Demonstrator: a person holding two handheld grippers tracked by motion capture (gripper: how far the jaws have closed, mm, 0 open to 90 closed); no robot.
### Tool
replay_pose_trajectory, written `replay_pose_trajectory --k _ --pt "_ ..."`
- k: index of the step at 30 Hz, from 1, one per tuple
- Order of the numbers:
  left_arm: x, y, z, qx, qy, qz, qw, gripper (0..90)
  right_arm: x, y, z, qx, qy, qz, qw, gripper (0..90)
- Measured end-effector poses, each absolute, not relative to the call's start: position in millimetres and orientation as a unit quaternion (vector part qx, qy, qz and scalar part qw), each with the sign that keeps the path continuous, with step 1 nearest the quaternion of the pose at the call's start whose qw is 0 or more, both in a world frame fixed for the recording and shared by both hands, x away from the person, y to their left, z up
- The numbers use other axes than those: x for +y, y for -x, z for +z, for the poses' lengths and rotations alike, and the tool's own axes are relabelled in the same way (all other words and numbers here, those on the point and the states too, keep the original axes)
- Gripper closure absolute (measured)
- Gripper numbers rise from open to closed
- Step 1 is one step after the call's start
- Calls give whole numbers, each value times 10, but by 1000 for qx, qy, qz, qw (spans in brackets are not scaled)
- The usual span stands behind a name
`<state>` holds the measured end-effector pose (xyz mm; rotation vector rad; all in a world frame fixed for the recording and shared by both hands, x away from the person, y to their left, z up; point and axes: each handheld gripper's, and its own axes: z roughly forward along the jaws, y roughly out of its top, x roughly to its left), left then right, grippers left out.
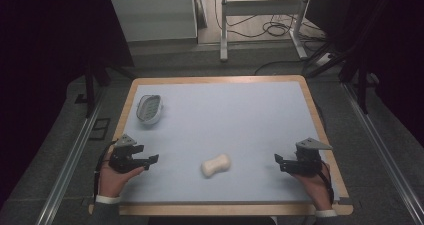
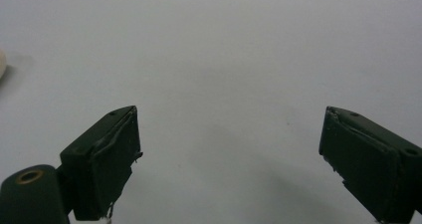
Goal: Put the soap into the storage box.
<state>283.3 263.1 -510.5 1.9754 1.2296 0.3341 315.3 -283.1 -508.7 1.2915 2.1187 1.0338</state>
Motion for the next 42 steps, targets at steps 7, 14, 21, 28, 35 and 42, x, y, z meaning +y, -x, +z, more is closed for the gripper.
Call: replay_pose_trajectory --k 7,14,21,28,35,42 --pt "2643 -2838 -5126 487 -776 131 380 245 -2909 -3145 -5065 765 -473 369 234 97" --pt "2576 -2799 -5098 489 -775 138 376 249 -2949 -3137 -5075 765 -472 373 230 97" --pt "2515 -2784 -5050 484 -777 139 377 257 -3043 -3130 -5100 762 -476 377 227 97" --pt "2456 -2782 -5008 483 -782 139 368 252 -3102 -3080 -5056 755 -479 384 230 97" --pt "2411 -2770 -4877 469 -792 145 362 251 -3145 -3059 -5028 749 -485 385 234 97" --pt "2416 -2752 -4793 467 -793 146 363 247 -3123 -3054 -5030 752 -483 384 231 97"
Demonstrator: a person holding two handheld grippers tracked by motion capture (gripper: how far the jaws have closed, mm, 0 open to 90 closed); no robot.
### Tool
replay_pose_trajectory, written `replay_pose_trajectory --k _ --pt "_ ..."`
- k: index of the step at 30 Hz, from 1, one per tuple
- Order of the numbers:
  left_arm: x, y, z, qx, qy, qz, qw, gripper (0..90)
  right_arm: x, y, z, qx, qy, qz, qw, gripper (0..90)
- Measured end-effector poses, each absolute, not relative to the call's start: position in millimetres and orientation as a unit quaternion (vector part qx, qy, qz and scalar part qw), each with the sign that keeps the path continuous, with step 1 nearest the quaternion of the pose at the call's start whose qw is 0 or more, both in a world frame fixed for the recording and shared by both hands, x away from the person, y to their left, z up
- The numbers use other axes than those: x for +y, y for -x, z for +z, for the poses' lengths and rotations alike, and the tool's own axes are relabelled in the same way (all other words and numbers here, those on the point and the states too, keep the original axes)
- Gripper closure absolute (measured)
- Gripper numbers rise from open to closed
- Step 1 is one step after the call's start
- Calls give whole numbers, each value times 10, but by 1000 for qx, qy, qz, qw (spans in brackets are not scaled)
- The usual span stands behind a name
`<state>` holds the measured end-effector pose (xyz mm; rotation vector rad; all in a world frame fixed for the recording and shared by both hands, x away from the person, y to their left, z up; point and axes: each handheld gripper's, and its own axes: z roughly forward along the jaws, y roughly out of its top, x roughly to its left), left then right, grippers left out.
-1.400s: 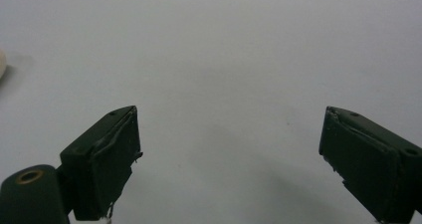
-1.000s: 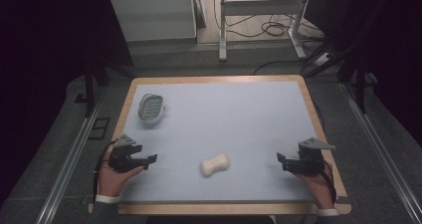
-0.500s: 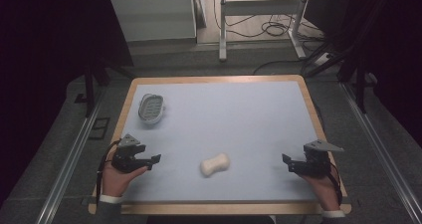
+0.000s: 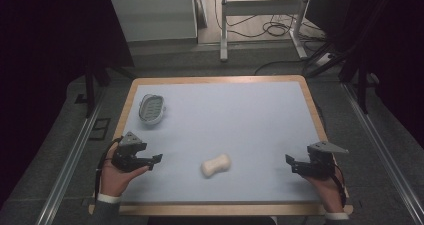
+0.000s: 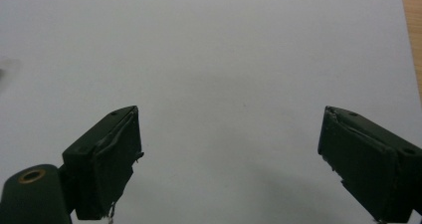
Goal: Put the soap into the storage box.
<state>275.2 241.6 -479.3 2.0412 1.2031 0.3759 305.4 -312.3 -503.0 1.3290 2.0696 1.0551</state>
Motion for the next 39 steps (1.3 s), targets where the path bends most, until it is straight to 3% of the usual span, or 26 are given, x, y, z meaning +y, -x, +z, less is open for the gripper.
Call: replay_pose_trajectory --k 15,39 --pt "2323 -2793 -4690 451 -808 133 356 253 -2943 -3098 -4956 744 -499 383 225 105" --pt "1649 -2929 -4662 395 -851 105 331 254 -2987 -3055 -5018 743 -496 393 217 106"
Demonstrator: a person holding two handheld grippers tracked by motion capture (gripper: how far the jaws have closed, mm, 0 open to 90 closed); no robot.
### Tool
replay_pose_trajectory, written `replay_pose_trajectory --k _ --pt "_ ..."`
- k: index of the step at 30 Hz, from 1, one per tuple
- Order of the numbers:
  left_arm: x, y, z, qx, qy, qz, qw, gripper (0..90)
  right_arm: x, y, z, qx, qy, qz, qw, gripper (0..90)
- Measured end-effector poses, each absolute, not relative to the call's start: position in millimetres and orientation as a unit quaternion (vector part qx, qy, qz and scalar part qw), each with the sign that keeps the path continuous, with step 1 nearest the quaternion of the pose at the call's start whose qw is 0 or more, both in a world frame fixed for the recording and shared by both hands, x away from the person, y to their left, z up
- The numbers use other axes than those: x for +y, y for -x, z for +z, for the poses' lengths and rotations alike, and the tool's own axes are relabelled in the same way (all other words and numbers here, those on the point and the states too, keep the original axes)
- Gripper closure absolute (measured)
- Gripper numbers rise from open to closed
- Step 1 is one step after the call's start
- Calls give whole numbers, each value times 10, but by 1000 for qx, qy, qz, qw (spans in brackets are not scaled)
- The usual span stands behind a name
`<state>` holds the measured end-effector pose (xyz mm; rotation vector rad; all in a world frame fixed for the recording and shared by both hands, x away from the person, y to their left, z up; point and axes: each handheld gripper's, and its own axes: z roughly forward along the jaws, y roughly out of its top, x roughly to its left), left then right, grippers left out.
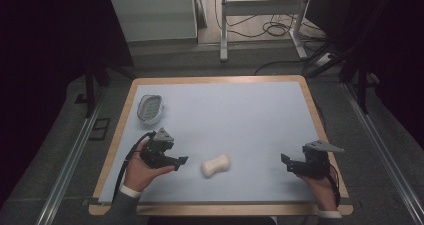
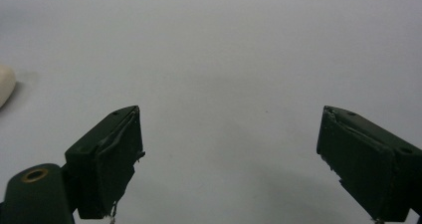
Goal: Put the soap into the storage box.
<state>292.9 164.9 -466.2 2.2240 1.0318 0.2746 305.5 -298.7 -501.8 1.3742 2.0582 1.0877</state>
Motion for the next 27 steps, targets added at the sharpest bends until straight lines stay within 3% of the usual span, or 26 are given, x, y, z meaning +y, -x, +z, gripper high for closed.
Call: replay_pose_trajectory --k 27 --pt "1021 -3076 -4815 340 -887 69 304 253 -2957 -3066 -5057 751 -491 385 216 106"
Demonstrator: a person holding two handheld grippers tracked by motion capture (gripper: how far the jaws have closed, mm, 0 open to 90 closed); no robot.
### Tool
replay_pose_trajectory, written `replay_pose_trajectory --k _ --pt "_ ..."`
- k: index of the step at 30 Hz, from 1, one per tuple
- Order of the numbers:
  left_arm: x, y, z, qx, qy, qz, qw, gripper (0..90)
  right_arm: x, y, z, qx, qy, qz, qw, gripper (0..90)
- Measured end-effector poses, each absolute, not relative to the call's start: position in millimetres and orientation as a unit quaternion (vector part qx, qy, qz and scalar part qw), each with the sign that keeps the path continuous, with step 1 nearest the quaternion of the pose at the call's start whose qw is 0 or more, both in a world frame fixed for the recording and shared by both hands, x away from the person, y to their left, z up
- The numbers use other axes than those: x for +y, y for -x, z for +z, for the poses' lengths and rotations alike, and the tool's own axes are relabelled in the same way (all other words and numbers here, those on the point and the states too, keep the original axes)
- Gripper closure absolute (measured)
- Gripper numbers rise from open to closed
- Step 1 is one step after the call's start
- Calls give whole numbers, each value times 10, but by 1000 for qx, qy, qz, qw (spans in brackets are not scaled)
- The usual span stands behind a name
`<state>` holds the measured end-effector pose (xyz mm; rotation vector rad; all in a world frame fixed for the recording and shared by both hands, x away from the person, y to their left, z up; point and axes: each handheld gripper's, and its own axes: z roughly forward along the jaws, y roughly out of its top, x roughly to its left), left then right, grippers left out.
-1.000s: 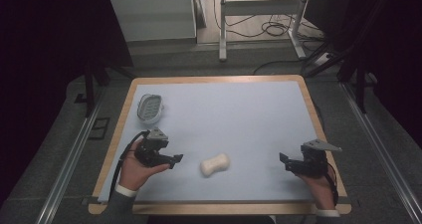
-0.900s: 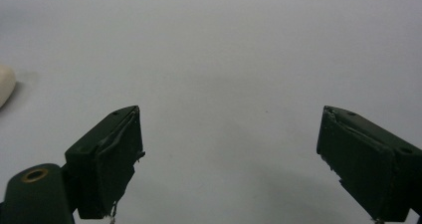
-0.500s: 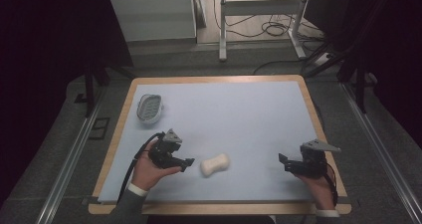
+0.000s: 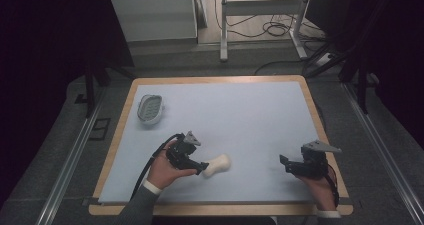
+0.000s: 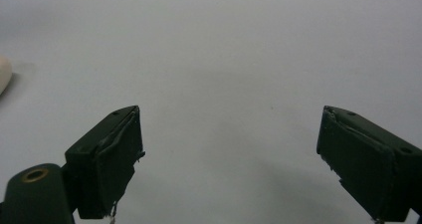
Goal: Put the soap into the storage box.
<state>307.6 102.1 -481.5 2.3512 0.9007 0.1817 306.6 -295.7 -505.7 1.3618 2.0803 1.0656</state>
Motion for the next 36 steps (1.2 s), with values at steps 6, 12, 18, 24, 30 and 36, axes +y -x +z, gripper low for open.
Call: replay_pose_trajectory --k 6,12,18,24,30,36 --pt "899 -3103 -4836 329 -895 63 296 253 -2962 -3068 -5059 751 -491 383 216 106" --pt "761 -3144 -4876 317 -903 57 285 253 -2974 -3069 -5062 751 -492 382 216 106" --pt "663 -3172 -4930 308 -909 50 276 255 -2996 -3070 -5072 749 -497 380 218 106" --pt "613 -3188 -4975 301 -915 42 266 258 -3015 -3070 -5074 747 -500 380 219 106" --pt "564 -3211 -5001 296 -920 37 255 273 -3001 -3071 -5080 748 -500 378 218 106" --pt "495 -3241 -5031 291 -926 35 238 309 -3006 -3075 -5086 746 -504 375 218 106"
